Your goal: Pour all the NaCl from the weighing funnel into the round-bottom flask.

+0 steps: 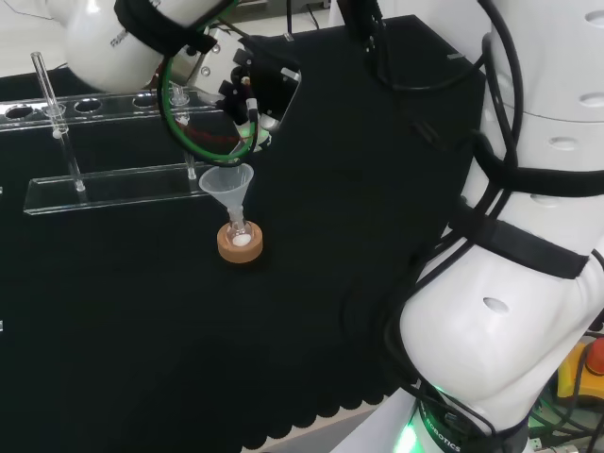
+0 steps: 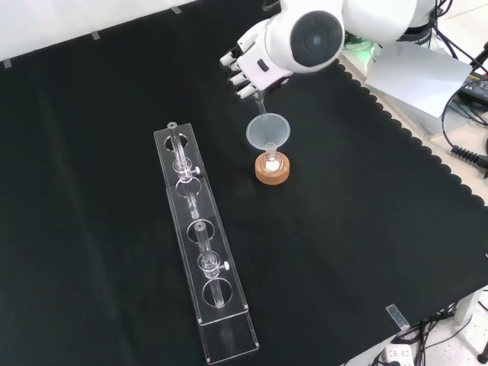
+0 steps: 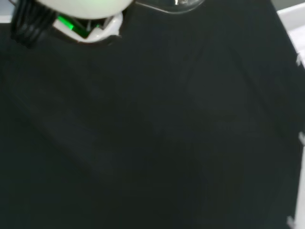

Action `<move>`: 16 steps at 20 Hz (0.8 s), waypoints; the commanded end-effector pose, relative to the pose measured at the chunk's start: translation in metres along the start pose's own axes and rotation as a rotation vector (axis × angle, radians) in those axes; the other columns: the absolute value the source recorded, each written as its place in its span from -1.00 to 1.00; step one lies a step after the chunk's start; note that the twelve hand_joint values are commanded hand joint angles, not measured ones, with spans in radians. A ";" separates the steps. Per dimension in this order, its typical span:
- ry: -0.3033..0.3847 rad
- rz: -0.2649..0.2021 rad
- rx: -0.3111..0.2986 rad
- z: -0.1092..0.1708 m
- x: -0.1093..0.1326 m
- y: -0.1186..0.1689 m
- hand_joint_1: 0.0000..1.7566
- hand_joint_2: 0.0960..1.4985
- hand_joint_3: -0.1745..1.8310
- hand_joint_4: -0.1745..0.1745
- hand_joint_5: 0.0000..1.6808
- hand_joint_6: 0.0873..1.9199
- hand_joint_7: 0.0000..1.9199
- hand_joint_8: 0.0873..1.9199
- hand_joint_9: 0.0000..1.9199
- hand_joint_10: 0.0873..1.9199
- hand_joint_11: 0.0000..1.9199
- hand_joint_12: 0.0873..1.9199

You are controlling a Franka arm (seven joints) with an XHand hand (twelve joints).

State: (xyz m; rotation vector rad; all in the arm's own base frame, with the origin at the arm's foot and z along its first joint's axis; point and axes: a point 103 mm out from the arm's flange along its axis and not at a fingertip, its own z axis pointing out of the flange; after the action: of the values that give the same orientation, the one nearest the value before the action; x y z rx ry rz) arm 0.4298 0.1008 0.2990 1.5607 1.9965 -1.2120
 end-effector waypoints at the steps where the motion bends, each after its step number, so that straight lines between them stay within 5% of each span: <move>1: 0.135 -0.005 0.006 0.017 -0.013 0.001 0.28 -0.31 0.01 1.00 0.47 -0.19 0.14 -0.58 0.42 -1.00 0.18 -0.17; 16: 0.309 -0.016 0.014 0.053 -0.030 0.016 0.28 -0.31 0.01 1.00 0.47 -0.18 0.14 -0.58 0.43 -1.00 0.19 -0.17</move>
State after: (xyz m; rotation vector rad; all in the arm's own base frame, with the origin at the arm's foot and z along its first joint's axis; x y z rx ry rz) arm 0.4399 0.0504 0.2863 1.8007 2.1661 -1.0683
